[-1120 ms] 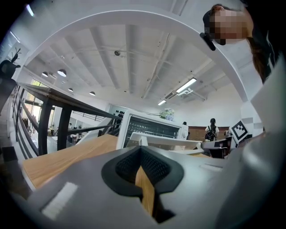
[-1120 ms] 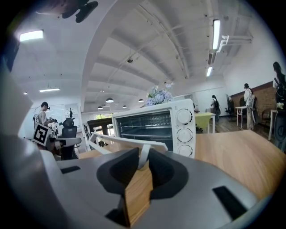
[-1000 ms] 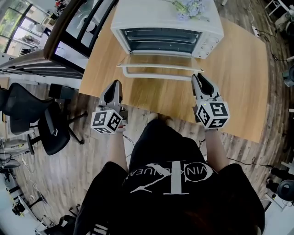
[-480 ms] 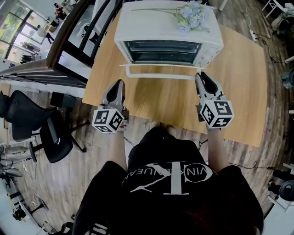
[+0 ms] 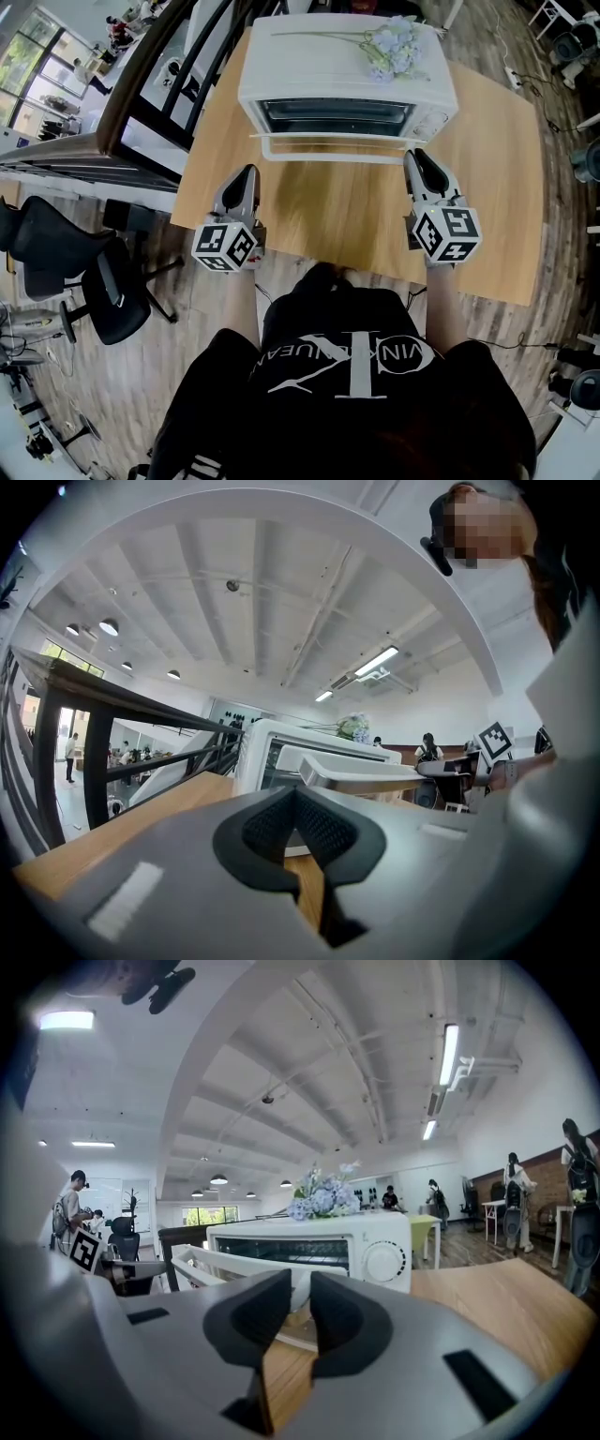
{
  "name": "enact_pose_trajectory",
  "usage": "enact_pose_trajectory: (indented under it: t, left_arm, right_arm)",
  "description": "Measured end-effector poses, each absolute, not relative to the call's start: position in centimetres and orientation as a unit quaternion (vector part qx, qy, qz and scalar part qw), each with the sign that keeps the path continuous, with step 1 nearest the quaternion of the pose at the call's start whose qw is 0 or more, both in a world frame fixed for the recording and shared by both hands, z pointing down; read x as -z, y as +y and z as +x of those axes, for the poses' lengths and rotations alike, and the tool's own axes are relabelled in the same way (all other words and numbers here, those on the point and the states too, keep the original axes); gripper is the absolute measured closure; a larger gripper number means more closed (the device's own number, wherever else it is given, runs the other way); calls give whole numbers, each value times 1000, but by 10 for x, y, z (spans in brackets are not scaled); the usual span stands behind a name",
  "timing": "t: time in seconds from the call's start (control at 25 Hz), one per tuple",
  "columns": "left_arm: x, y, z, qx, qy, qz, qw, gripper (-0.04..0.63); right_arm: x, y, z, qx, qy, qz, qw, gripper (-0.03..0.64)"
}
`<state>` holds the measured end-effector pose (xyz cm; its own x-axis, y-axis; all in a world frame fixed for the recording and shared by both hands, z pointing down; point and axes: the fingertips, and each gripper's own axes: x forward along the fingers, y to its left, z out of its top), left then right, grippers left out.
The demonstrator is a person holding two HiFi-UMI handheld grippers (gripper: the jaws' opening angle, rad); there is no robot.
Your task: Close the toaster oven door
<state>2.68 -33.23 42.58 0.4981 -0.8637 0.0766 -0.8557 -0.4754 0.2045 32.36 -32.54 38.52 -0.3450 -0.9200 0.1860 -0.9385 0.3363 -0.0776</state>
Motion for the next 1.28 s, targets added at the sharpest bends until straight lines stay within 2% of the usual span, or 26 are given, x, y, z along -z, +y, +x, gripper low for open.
enact_pose_trajectory:
  t: [1.28]
  left_arm:
    - [-420,-362,21,14,-504,858,99,597]
  right_arm:
    - [-363,-378,331,-65,-809,582,45,574]
